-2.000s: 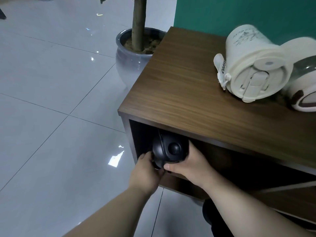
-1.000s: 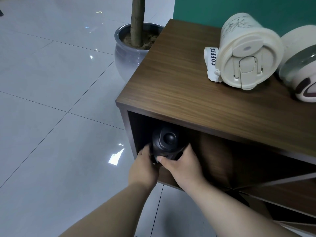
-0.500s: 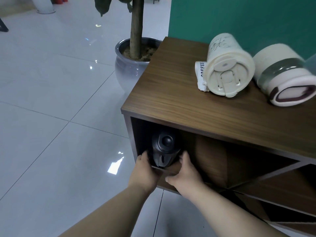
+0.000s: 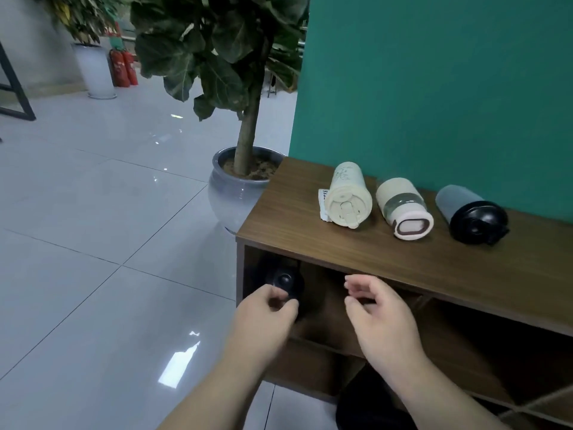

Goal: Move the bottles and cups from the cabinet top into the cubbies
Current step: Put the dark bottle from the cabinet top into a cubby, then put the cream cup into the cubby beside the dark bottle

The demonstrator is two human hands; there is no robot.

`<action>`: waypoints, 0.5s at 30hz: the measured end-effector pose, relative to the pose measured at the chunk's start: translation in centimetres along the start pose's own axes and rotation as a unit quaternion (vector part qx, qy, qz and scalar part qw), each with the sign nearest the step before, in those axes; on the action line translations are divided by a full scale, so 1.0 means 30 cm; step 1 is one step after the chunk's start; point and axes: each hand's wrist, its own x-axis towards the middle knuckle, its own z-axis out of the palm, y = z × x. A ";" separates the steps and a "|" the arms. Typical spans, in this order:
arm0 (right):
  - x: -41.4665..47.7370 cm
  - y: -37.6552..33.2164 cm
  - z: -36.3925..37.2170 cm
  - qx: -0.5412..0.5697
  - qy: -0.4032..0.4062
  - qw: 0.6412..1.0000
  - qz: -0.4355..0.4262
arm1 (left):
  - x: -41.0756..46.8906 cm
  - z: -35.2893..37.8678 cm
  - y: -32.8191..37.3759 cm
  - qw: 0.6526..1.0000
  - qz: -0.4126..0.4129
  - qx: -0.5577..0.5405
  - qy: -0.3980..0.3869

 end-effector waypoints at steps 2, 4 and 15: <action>0.054 -0.071 -0.049 -0.019 0.031 0.999 -0.037 | -0.058 -0.004 0.018 1.000 0.014 -0.023 0.001; 0.123 -0.135 -0.069 -0.065 0.045 0.996 -0.033 | -0.079 0.001 0.013 0.999 0.032 -0.013 -0.017; 0.509 -0.254 0.131 -0.097 0.135 0.980 0.108 | 0.088 0.026 -0.006 0.991 0.086 0.044 -0.095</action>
